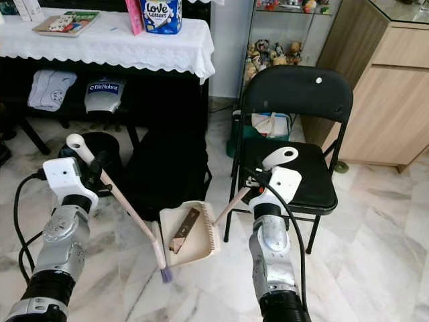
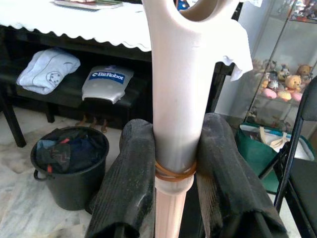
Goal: Sweep floor
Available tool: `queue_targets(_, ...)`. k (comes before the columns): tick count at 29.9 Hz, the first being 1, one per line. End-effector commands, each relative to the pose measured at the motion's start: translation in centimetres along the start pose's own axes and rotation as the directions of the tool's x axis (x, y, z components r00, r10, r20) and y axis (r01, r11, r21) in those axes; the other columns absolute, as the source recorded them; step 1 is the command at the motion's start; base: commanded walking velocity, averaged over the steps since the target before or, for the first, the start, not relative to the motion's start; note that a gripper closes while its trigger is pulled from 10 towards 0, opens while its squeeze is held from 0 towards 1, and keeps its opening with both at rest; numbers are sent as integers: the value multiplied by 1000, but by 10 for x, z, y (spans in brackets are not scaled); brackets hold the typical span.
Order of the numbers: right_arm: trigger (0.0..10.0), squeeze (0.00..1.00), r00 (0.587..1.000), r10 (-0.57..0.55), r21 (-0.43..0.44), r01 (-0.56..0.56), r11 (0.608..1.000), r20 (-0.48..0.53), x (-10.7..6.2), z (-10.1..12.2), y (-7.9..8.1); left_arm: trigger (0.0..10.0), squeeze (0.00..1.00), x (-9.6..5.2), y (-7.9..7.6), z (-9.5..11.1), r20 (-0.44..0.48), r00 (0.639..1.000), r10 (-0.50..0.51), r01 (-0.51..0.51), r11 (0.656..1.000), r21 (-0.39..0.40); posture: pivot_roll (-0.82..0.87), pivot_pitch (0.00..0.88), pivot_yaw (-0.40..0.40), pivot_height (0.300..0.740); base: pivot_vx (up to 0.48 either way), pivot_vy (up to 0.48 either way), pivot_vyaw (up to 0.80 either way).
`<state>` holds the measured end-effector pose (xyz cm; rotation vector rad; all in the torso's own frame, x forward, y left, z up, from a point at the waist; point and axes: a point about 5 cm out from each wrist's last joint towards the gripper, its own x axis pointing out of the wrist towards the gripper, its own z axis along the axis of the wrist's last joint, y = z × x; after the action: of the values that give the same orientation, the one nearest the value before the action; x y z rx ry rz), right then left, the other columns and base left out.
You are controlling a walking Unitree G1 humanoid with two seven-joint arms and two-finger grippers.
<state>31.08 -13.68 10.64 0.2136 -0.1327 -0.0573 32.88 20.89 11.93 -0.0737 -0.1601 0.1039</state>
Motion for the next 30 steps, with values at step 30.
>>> queue_targets(30, 10000, 0, 998, 29, 102, -35, 994, 63, -1, 14, 5, 10000, 0, -2, -4, 21, 130, 991, -27, 2, 982, 187, -45, 34, -8, 740, 0, 0, 0)
